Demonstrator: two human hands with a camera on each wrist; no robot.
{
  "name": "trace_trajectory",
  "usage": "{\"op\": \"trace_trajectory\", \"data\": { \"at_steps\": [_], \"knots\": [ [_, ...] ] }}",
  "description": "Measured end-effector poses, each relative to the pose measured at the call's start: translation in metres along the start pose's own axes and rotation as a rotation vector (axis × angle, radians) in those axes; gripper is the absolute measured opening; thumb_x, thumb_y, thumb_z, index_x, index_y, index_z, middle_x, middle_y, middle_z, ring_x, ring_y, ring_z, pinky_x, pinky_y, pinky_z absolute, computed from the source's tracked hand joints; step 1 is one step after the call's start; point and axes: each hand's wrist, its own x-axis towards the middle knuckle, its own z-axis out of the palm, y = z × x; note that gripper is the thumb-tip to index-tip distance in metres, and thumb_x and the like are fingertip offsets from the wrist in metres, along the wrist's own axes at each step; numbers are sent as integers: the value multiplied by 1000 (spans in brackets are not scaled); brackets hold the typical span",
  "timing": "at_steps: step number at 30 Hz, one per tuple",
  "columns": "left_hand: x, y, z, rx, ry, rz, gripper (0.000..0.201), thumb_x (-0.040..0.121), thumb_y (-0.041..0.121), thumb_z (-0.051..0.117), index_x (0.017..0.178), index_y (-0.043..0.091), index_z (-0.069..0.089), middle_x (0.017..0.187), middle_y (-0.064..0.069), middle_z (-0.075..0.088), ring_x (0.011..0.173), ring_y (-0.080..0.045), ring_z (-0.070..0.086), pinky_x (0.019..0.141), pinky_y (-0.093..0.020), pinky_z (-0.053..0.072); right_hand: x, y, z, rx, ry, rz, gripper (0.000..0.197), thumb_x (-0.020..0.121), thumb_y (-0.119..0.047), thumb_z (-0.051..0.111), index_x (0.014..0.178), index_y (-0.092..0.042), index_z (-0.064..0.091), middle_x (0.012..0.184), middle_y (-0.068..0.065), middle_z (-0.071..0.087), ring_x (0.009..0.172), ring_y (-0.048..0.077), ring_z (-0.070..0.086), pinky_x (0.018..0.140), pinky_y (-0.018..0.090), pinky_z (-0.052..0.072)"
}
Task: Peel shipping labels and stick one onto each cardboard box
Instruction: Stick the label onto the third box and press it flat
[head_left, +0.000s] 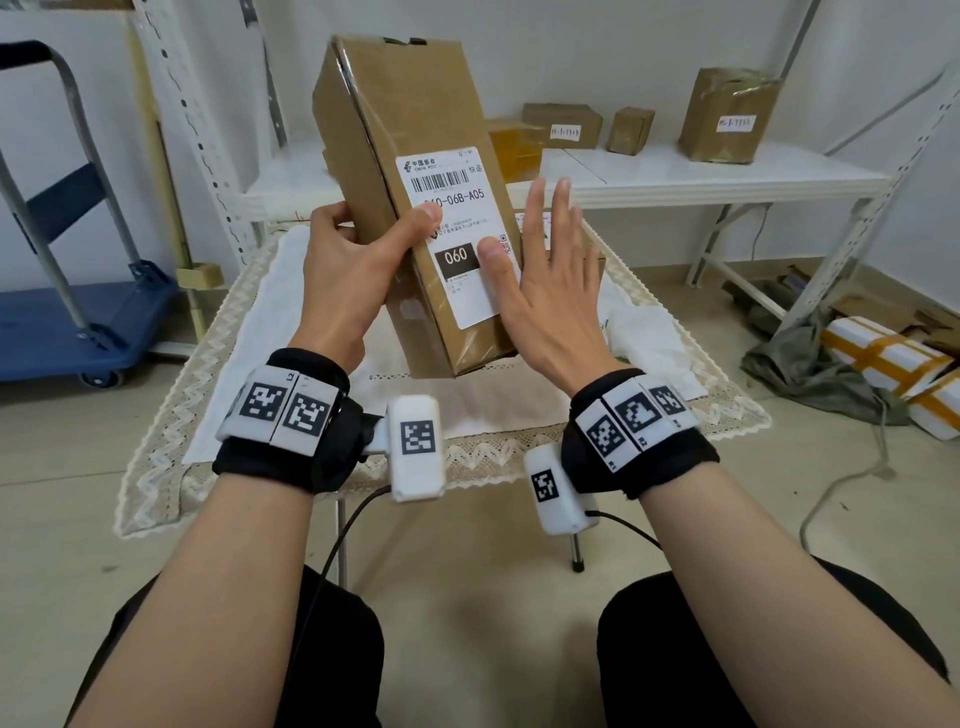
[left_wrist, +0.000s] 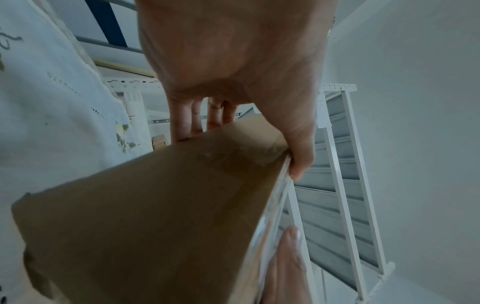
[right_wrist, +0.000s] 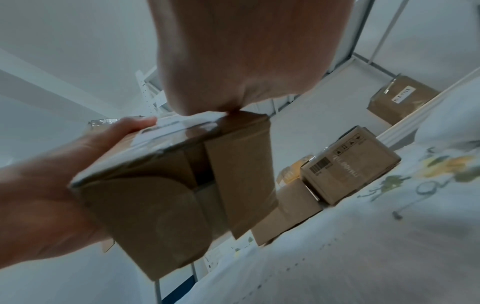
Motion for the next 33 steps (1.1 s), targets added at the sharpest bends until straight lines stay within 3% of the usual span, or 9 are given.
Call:
{"op": "trace_trajectory", "data": {
  "at_steps": [10, 16, 22, 28, 33],
  "knots": [
    [-4, -1, 8, 5, -20, 27, 79, 70, 49, 88, 131, 18, 48, 115, 4, 68, 98, -6, 73, 85, -39, 63, -9, -23, 0, 4, 33, -138, 78, 104, -60, 27, 161, -26, -12, 168, 1, -23, 155, 21, -22, 124, 55, -10],
    [-4, 1, 6, 22, 4, 42, 85, 61, 58, 86, 128, 21, 49, 114, 5, 66, 102, -9, 72, 88, -39, 62, -4, -11, 5, 11, 56, -102, 75, 104, -60, 23, 161, -26, -11, 169, 0, -20, 155, 22, -20, 125, 54, -9],
    [-2, 0, 2, -6, 16, 9, 79, 70, 50, 88, 130, 21, 47, 116, 6, 65, 101, -6, 72, 91, -41, 61, 6, 5, -1, 76, 69, 37, 73, 104, -60, 19, 160, -29, -15, 168, -1, -22, 156, 24, -18, 124, 59, -5],
    [-3, 3, 3, -77, 42, -21, 77, 74, 45, 87, 133, 16, 48, 116, 5, 70, 95, -5, 74, 88, -39, 62, -7, -19, 3, 16, 14, -135, 73, 105, -58, 23, 161, -28, -13, 168, -1, -24, 155, 20, -21, 124, 50, -14],
    [-5, 5, 0, -92, 80, -20, 72, 77, 41, 86, 132, 16, 46, 111, 8, 67, 88, 0, 73, 83, -35, 63, -3, -3, 5, -1, -3, -68, 72, 105, -60, 20, 161, -29, -12, 169, -1, -22, 154, 21, -22, 124, 51, -15]
  ]
}}
